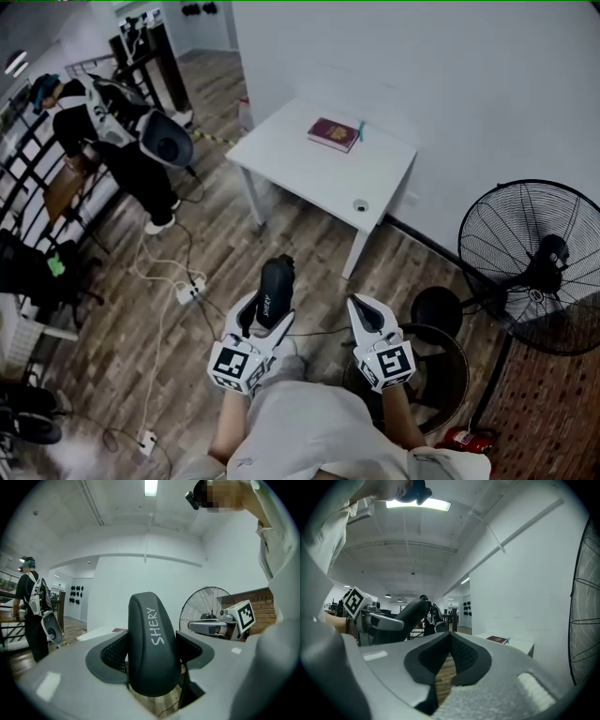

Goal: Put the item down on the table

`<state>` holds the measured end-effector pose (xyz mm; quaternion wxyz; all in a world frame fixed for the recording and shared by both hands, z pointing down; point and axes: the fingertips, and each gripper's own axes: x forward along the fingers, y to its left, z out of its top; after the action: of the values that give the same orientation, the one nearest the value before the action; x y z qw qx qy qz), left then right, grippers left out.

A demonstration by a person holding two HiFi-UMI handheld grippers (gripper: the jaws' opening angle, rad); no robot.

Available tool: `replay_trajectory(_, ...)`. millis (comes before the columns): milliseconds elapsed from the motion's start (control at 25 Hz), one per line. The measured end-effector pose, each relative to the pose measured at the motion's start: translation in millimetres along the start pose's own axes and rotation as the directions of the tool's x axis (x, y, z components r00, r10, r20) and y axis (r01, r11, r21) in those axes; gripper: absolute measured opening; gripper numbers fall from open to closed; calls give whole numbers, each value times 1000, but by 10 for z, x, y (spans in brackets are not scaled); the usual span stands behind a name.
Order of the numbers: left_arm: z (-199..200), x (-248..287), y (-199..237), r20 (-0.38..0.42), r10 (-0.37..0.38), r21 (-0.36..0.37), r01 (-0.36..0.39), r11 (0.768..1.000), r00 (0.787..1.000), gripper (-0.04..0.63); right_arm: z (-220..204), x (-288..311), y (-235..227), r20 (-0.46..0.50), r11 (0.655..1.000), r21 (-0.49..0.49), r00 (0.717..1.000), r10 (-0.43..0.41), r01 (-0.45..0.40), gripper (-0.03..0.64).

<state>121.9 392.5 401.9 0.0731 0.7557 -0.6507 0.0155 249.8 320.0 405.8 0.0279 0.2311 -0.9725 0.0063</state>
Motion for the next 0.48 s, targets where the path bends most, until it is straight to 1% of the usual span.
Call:
replay_trajectory(320,169,330,646,8,-55,2,55,998,998,337,85,651,-93,-15,998,-3,997,-70,70,3)
replay_trajectory(480,186,496,960,8,-82,2,82,997,997,337,85,923,-119,-26,994,-8,994,-105,105,3)
